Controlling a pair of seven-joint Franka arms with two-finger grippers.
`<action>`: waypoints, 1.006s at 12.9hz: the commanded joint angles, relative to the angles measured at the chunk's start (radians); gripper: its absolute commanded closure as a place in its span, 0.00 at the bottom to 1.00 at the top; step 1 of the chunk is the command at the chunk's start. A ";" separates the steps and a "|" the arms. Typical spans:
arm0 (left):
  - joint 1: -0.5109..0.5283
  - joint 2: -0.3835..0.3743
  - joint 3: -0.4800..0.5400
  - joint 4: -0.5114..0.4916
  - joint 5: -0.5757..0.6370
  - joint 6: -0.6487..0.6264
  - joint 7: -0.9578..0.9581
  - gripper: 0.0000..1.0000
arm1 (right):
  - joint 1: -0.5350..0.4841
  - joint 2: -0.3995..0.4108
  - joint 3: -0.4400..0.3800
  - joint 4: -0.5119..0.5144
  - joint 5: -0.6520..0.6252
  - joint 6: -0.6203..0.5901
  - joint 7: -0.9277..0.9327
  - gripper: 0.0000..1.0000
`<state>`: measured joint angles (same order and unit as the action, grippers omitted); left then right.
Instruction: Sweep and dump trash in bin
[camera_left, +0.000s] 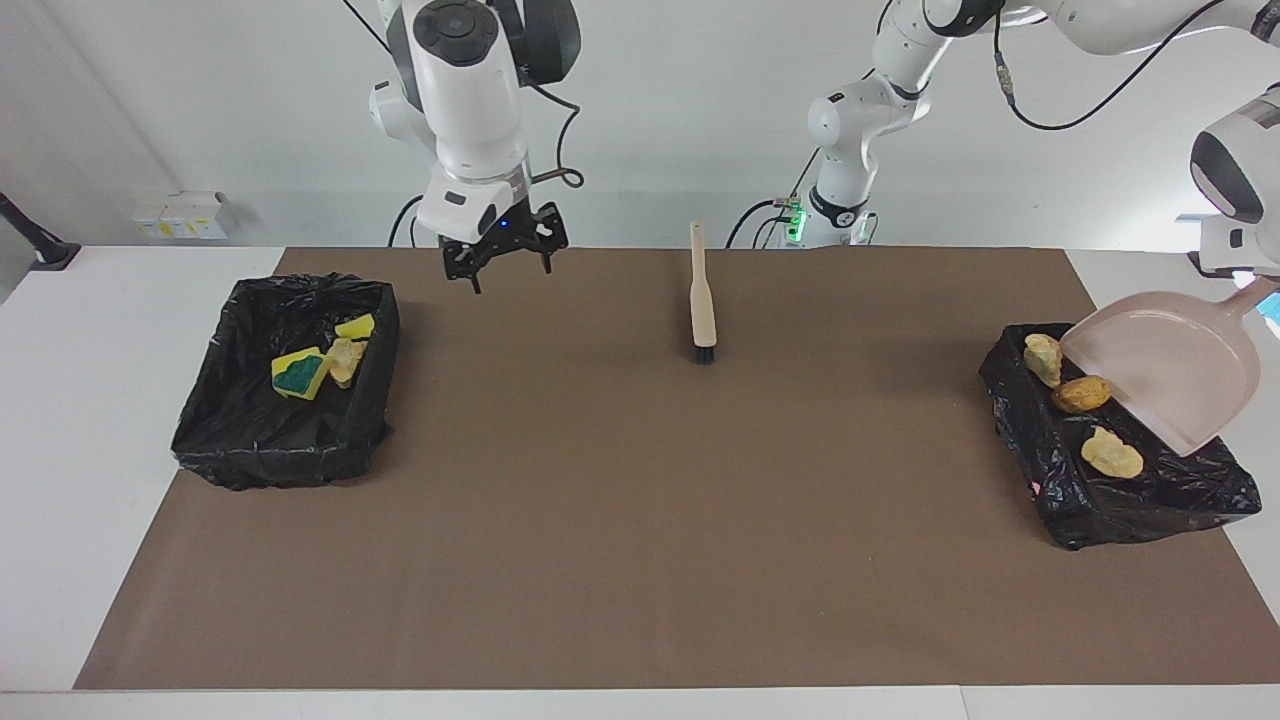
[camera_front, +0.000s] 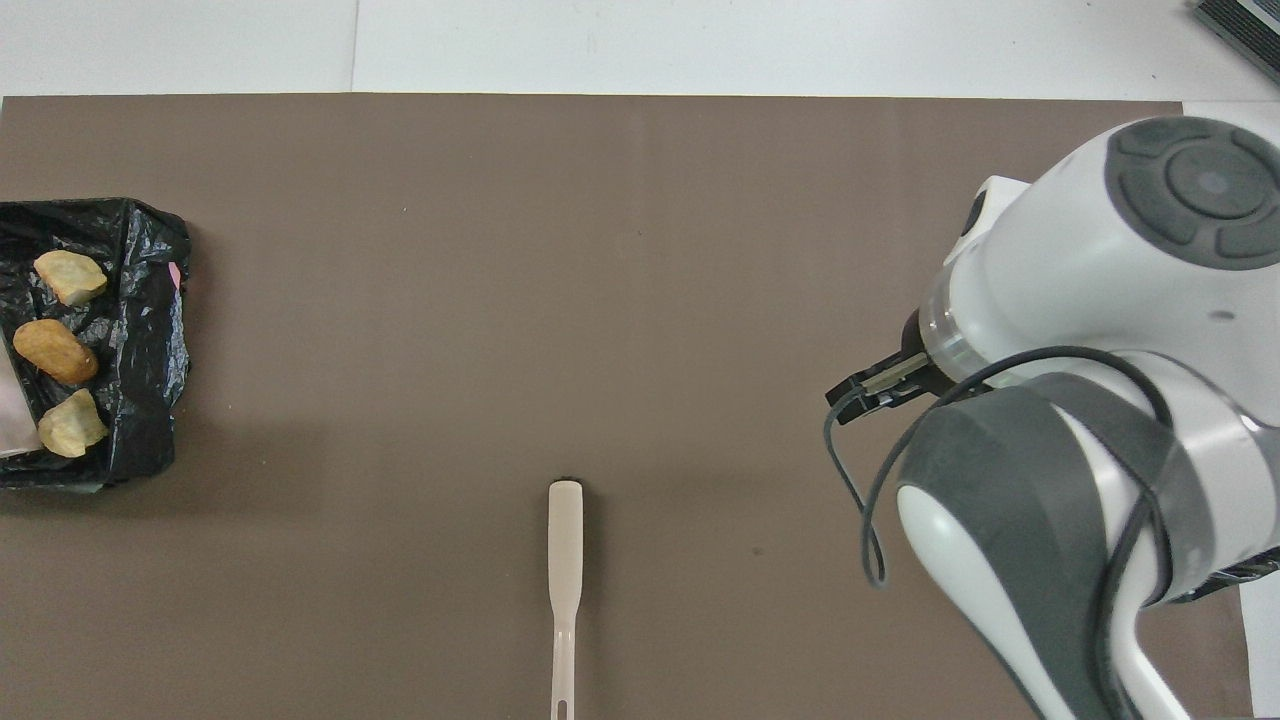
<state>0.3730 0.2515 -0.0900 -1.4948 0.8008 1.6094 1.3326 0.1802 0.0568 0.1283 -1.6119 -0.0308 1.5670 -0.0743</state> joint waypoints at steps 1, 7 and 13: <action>-0.042 -0.020 0.015 0.045 0.059 -0.039 0.019 1.00 | -0.088 -0.024 0.014 0.004 -0.024 -0.033 -0.083 0.00; -0.077 -0.084 0.004 0.120 -0.139 -0.109 -0.062 1.00 | -0.245 -0.034 0.016 0.003 -0.006 0.086 -0.050 0.00; -0.118 -0.188 -0.114 0.107 -0.501 -0.272 -0.624 1.00 | -0.222 -0.035 -0.150 0.003 0.005 0.105 -0.053 0.00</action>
<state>0.2892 0.0962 -0.1708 -1.3806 0.3656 1.3743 0.8845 -0.0492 0.0278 0.0192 -1.6096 -0.0376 1.6891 -0.1389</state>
